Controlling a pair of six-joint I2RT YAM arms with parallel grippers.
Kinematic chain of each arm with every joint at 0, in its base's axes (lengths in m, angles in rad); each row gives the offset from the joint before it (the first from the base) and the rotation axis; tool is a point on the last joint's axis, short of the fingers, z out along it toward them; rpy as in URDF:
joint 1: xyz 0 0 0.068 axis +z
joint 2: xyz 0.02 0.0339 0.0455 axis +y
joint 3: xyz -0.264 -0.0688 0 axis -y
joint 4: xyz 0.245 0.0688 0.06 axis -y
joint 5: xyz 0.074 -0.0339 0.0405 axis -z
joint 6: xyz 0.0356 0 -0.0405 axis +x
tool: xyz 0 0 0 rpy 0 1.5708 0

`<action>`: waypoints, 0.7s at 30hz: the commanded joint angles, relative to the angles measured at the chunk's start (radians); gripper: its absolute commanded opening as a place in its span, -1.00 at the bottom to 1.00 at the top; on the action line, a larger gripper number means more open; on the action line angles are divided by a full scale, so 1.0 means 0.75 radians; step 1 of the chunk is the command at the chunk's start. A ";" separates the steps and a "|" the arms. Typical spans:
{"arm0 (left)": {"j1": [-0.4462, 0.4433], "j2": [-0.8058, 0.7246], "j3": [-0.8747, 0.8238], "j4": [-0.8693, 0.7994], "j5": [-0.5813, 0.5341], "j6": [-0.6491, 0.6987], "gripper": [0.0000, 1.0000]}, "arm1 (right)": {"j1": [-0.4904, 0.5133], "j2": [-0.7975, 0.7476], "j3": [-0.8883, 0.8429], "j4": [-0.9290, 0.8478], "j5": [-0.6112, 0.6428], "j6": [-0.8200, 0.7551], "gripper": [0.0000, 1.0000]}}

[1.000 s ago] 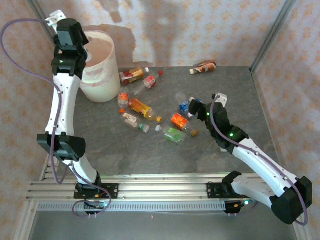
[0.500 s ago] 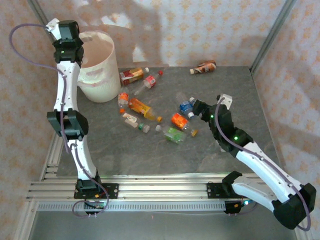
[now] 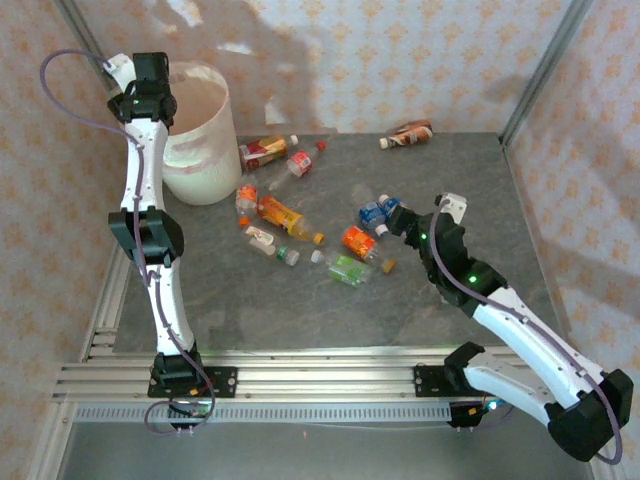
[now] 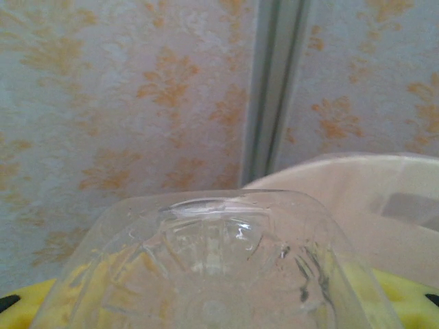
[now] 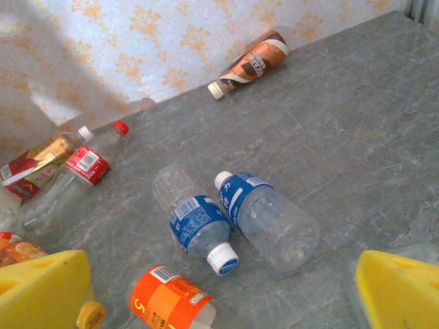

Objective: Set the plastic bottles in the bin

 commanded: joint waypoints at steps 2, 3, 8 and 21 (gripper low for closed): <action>0.013 0.007 0.058 -0.068 -0.169 -0.010 0.31 | 0.000 0.014 0.031 -0.063 0.039 0.003 0.99; 0.012 0.007 0.060 -0.079 -0.178 -0.019 0.40 | 0.000 0.015 0.031 -0.072 0.049 0.011 0.99; 0.012 -0.006 0.078 -0.115 -0.163 -0.052 0.65 | 0.000 0.042 0.062 -0.157 0.113 0.088 0.98; -0.016 -0.114 0.102 -0.103 0.094 -0.152 1.00 | 0.000 0.046 0.087 -0.185 0.094 0.124 0.99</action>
